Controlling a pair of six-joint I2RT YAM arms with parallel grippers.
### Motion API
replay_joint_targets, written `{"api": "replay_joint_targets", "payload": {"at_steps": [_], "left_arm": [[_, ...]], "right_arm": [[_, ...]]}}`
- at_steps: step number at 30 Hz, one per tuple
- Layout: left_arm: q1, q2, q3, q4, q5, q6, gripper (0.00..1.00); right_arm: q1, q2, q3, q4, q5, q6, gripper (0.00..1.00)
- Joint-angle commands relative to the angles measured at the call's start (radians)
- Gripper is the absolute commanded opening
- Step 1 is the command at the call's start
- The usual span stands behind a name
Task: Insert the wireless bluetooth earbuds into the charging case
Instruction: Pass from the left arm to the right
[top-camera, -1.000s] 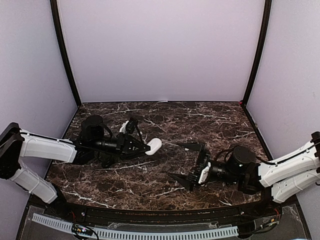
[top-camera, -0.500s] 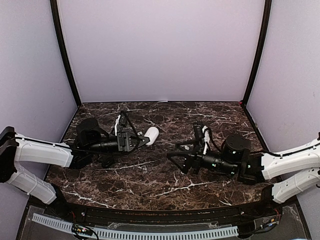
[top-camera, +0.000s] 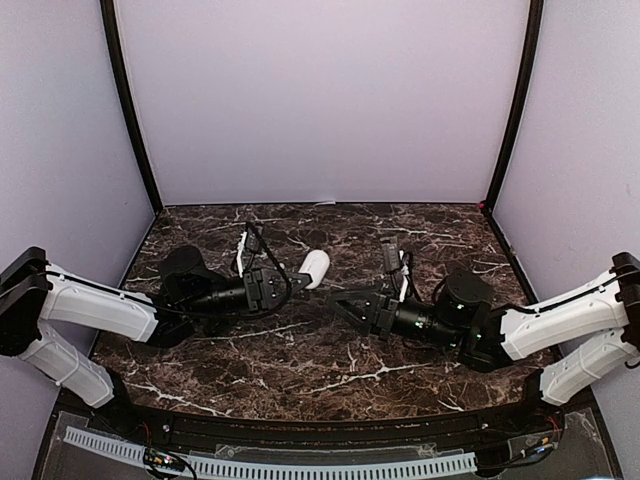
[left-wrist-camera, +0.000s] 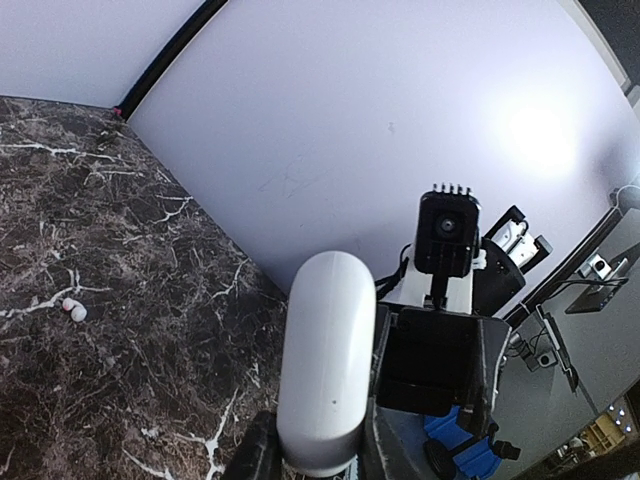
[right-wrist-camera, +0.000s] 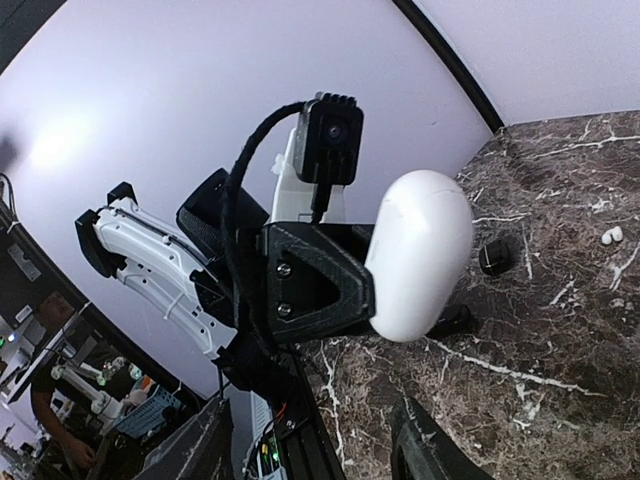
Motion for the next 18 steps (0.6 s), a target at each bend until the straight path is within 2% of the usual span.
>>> {"api": "replay_joint_targets", "payload": {"at_steps": [1,7,18], "left_arm": [[-0.006,-0.014,-0.017,0.104,-0.009,0.012,0.17],[-0.006,-0.025,-0.011,0.081,-0.010,0.003,0.17],[-0.006,-0.020,-0.018,0.112,0.010,-0.034,0.17]], "right_arm": [[-0.039,0.022,-0.010,0.126,0.022,0.053,0.54],[-0.098,0.059,0.037,0.116,-0.045,0.028,0.53],[-0.124,0.114,0.126,0.096,-0.128,-0.027,0.52]]}}
